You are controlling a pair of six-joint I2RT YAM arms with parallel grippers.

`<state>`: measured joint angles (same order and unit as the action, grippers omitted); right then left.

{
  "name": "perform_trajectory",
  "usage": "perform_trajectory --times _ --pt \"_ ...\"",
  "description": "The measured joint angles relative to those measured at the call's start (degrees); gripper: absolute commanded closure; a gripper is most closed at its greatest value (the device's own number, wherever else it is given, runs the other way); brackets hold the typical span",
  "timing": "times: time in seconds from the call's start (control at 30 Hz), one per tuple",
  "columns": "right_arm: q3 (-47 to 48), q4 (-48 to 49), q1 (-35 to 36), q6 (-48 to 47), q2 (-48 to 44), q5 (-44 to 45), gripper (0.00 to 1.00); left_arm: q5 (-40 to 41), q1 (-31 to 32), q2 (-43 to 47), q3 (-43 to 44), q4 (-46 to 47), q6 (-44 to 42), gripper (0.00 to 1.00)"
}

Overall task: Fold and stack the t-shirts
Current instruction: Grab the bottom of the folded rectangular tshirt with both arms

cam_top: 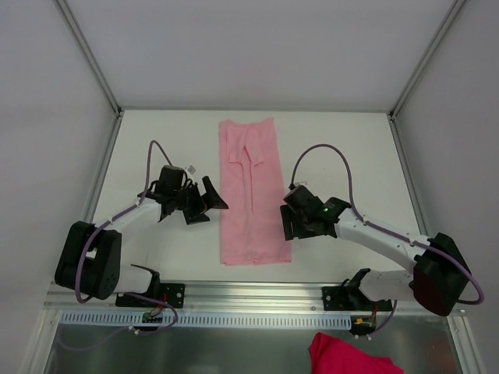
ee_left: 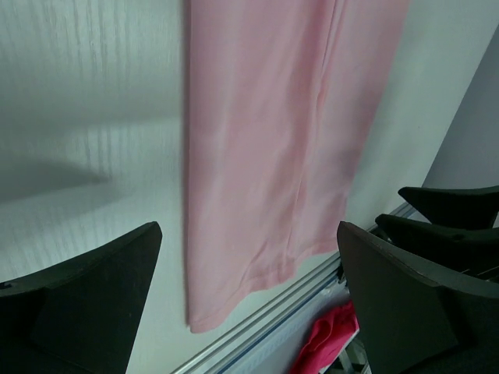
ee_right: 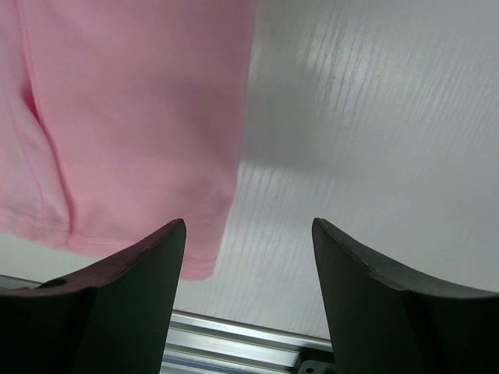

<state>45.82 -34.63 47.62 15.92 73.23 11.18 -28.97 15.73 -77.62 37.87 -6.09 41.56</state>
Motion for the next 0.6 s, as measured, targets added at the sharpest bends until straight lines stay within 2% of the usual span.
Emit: perform_trajectory --times 0.17,0.37,0.6 --pt "1.1 -1.2 1.7 4.5 -2.3 0.8 0.31 -1.4 0.9 1.8 -4.2 3.8 1.3 0.01" --pt "4.5 -3.6 3.1 6.2 -2.3 2.0 0.32 -2.3 5.2 2.3 -6.4 8.8 3.1 0.01" --pt "4.7 -5.5 4.2 7.8 -2.3 2.0 0.33 -0.9 10.2 4.2 -8.6 9.0 5.5 0.01"
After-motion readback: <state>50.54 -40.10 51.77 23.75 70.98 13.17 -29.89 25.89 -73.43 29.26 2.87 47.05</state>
